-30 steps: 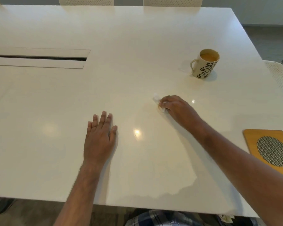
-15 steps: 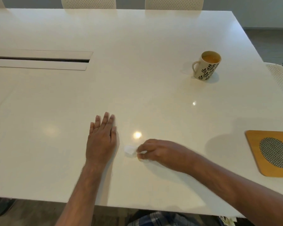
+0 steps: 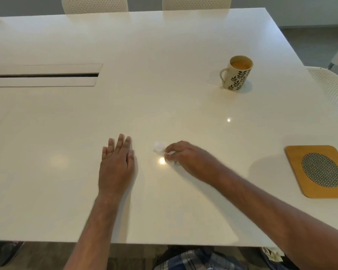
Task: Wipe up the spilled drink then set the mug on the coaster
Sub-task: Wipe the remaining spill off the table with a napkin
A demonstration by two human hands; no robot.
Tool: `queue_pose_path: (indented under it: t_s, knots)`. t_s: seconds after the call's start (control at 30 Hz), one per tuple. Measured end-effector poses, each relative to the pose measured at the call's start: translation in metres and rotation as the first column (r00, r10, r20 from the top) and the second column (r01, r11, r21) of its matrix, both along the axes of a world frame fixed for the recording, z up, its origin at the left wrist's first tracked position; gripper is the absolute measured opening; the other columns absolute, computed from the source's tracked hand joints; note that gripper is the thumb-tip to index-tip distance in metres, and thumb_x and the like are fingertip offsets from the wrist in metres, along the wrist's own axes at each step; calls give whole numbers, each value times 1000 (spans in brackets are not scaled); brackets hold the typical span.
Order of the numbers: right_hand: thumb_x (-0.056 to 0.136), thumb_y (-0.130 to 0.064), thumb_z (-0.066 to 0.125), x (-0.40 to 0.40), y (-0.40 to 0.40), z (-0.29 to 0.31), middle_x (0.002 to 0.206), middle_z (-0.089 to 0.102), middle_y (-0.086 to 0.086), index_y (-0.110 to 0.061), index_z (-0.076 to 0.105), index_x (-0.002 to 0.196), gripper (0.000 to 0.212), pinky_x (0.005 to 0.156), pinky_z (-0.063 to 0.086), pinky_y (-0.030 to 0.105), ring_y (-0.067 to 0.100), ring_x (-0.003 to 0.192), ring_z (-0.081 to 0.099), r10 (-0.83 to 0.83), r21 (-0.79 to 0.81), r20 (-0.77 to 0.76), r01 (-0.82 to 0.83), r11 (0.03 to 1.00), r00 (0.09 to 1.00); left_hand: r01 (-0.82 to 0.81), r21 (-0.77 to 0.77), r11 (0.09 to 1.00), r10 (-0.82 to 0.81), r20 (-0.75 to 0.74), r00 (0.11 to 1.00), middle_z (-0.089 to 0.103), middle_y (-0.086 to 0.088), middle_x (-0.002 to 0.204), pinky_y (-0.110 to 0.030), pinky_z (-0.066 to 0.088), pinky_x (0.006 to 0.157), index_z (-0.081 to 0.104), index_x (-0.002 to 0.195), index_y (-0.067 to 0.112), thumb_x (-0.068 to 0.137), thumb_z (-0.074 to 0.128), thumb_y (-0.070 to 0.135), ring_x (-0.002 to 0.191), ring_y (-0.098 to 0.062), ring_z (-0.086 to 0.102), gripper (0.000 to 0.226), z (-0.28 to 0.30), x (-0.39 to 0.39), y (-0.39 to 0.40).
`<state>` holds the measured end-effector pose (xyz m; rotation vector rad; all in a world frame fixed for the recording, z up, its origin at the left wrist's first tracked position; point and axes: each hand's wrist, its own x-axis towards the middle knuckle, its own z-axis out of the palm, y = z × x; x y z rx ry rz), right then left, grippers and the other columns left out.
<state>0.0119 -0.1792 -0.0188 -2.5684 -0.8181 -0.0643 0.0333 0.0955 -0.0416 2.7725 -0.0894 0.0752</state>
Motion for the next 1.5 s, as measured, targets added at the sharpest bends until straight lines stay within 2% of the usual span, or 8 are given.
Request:
queue_pose_path:
  t_s: [0.1, 0.37, 0.53, 0.67, 0.8, 1.07, 1.27, 1.5]
  knots:
    - [97, -35, 68, -49, 22, 1, 128, 66, -15, -35, 73, 119, 23, 105, 50, 32, -1, 116, 60, 115, 160, -119, -95, 982, 986, 5, 7, 1000, -5, 3, 1000, 30, 1, 172, -48, 14, 131, 40, 162, 24, 110, 43, 26, 161, -28, 21, 52, 0, 0, 0]
    - [100, -16, 67, -93, -37, 8, 149, 55, -5, -24, 63, 139, 41, 111, 47, 25, 10, 135, 50, 356, -51, -109, -363, 931, 928, -1, -5, 1000, 1, -3, 1000, 29, 2, 172, -46, 12, 132, 39, 162, 26, 111, 42, 25, 162, -27, 19, 52, 1, -1, 0]
    - [107, -30, 47, -44, -89, 7, 146, 54, -15, -36, 60, 142, 38, 115, 37, 28, -14, 123, 43, 119, -74, -43, -122, 990, 992, -7, -10, 1000, 7, -10, 1000, 27, 5, 173, -44, 10, 132, 38, 163, 27, 111, 40, 27, 162, -25, 17, 52, -1, -1, 1]
    - [106, -14, 50, -14, -92, 7, 143, 59, -8, -26, 65, 137, 37, 113, 38, 32, 12, 134, 50, -176, -70, -74, 171, 983, 982, -9, -7, 1000, 9, -14, 1000, 26, 5, 173, -44, 9, 132, 37, 163, 27, 111, 39, 28, 162, -25, 16, 52, -1, -1, 0]
    - [95, -29, 70, -39, -46, 4, 118, 69, -21, -33, 76, 110, 17, 104, 44, 29, -6, 115, 60, -139, -4, 103, 140, 990, 985, -13, -11, 1000, 13, -13, 1000, 27, 6, 173, -45, 11, 132, 37, 163, 28, 111, 39, 28, 162, -24, 17, 52, -1, -1, 0]
    - [96, -15, 72, -113, -40, 2, 146, 59, -4, -24, 66, 135, 41, 111, 48, 25, 13, 134, 52, 227, -22, -58, -228, 973, 972, -2, -12, 1000, 2, -16, 1000, 29, 3, 172, -45, 12, 131, 39, 162, 26, 106, 30, 37, 161, -26, 20, 58, 3, -3, -2]
    - [104, -37, 45, -63, -118, 2, 145, 58, -11, -33, 64, 138, 39, 109, 32, 12, 7, 134, 50, 14, -70, 23, -12, 997, 1000, -25, -6, 1000, 25, -27, 999, 27, 2, 173, -45, 10, 132, 38, 163, 23, 112, 38, 25, 162, -26, 17, 51, 5, -5, -7]
    - [97, 0, 66, -64, -97, 9, 127, 70, 9, -9, 78, 114, 23, 102, 51, 36, 26, 119, 65, -239, 83, -22, 240, 967, 971, -34, -1, 999, 34, -34, 999, 28, -1, 172, -46, 10, 132, 38, 163, 20, 113, 37, 23, 162, -29, 18, 50, 5, -6, -10]
